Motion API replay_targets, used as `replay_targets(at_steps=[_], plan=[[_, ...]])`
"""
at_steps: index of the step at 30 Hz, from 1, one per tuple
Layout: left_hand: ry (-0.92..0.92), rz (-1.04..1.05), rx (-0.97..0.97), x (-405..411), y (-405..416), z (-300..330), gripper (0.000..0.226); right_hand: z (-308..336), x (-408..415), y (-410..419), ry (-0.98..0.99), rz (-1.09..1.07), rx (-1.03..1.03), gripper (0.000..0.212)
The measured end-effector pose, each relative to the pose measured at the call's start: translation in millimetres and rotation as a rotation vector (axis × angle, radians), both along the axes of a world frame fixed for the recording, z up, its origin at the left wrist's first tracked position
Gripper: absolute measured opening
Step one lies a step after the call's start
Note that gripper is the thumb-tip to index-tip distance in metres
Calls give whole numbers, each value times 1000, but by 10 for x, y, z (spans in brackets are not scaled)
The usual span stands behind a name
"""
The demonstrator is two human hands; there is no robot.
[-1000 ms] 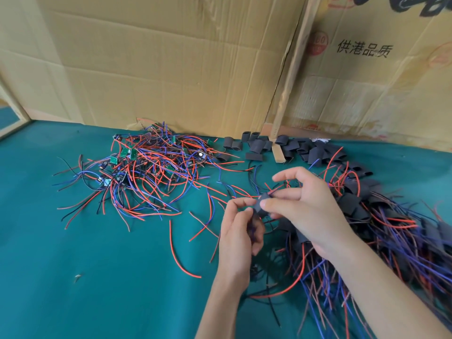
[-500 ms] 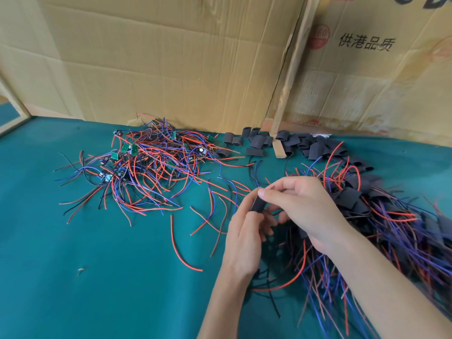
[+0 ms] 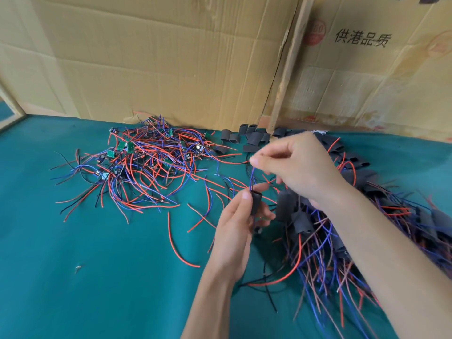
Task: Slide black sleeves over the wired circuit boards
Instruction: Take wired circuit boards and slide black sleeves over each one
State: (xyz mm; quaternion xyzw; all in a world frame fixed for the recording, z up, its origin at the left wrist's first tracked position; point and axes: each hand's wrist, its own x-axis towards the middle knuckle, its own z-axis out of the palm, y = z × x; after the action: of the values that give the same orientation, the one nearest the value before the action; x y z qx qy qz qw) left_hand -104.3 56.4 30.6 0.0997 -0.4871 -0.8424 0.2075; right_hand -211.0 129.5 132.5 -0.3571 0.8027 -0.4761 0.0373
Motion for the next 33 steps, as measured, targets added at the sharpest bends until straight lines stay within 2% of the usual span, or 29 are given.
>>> replay_targets(at_steps=[3,8,12,14,15,16,19,25,28,33], plan=[[0,-16,38,19,14,7,38,170,-36,-105,75,-35,-74,11],[35,-14,124,12,2,24,33,221,-21,-271,97,-50,-58,12],[66,-67,284,11,3,26,31,126,62,-336,-41,-41,-109,11],[79,-59,349,1,-6,16,33,55,112,-283,-81,-41,-64,27],[86,-45,373,-6,-15,15,35,3,145,-218,-45,-73,-18,33],[94,-25,392,-18,-29,14,36,-52,189,-134,28,-123,35,30],[98,35,449,-42,-53,30,34,-259,417,94,254,-205,152,9],[51,48,486,-21,-53,42,34,-622,697,151,379,-200,334,28],[62,42,498,-10,-68,42,34,-637,699,121,443,-215,315,23],[110,-3,514,-21,-91,17,34,-594,692,122,252,-234,135,14]])
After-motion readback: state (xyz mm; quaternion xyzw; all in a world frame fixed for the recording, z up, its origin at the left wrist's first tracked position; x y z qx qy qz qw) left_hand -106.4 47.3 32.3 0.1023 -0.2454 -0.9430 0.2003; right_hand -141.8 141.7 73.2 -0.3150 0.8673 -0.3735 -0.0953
